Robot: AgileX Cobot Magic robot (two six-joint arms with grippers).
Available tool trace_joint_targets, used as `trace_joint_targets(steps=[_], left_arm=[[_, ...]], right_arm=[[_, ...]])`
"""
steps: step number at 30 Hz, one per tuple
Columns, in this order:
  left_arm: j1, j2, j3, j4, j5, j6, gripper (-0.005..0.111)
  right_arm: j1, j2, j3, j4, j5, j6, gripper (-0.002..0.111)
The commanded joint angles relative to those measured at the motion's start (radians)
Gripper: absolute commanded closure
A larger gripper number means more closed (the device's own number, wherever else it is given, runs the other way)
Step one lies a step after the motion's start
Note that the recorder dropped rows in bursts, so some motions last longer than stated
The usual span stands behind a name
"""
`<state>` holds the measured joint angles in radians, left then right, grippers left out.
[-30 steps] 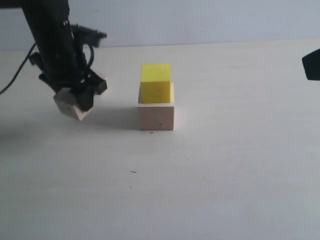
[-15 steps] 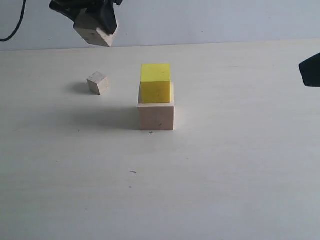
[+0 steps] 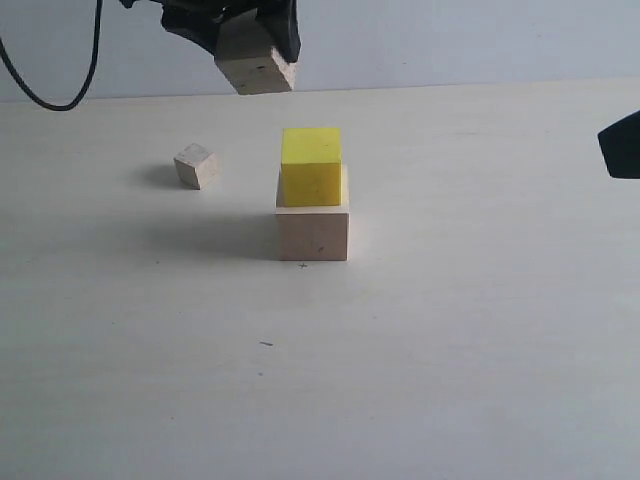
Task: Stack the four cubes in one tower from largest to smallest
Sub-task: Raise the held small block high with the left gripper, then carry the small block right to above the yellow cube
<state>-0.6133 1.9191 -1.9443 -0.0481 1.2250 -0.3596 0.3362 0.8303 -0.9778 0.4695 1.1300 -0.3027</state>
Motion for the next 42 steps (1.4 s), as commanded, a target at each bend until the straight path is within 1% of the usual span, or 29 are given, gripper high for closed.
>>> trace_joint_targets(steps=[1, 4, 7, 17, 23, 32, 33, 35, 36, 42], left_arm=[[-0.029, 0.006, -0.009, 0.007, -0.004, -0.059, 0.107], [-0.048, 0.014, -0.009, 0.007, -0.004, -0.084, 0.107], [-0.051, 0.032, -0.025, -0.008, -0.004, -0.115, 0.107], [-0.051, 0.149, -0.201, -0.015, -0.004, -0.145, 0.107], [-0.047, 0.197, -0.201, -0.024, -0.004, -0.145, 0.107], [-0.047, 0.198, -0.179, -0.009, -0.004, -0.103, 0.107], [-0.047, 0.198, -0.177, -0.009, -0.004, -0.08, 0.107], [-0.047, 0.198, -0.177, -0.029, -0.004, 0.058, 0.107], [-0.047, 0.189, -0.177, -0.044, -0.004, 0.195, 0.107], [-0.046, 0.154, -0.177, -0.047, -0.004, 0.497, 0.107]], right_arm=[[0.001, -0.005, 0.003, -0.007, -0.003, -0.001, 0.108], [0.001, -0.005, 0.003, -0.007, -0.003, -0.001, 0.108], [0.001, -0.005, 0.003, -0.007, -0.003, -0.001, 0.108], [0.001, -0.014, 0.003, -0.007, 0.006, -0.001, 0.108], [0.001, -0.032, 0.003, -0.007, 0.008, -0.001, 0.108], [0.001, -0.061, 0.003, -0.007, 0.011, -0.001, 0.108], [0.001, -0.061, 0.003, -0.007, 0.011, -0.001, 0.108], [0.001, -0.062, 0.003, -0.007, 0.01, -0.001, 0.108], [0.001, -0.062, 0.003, -0.007, 0.008, -0.001, 0.108], [0.001, -0.062, 0.003, -0.007, -0.001, -0.001, 0.108]])
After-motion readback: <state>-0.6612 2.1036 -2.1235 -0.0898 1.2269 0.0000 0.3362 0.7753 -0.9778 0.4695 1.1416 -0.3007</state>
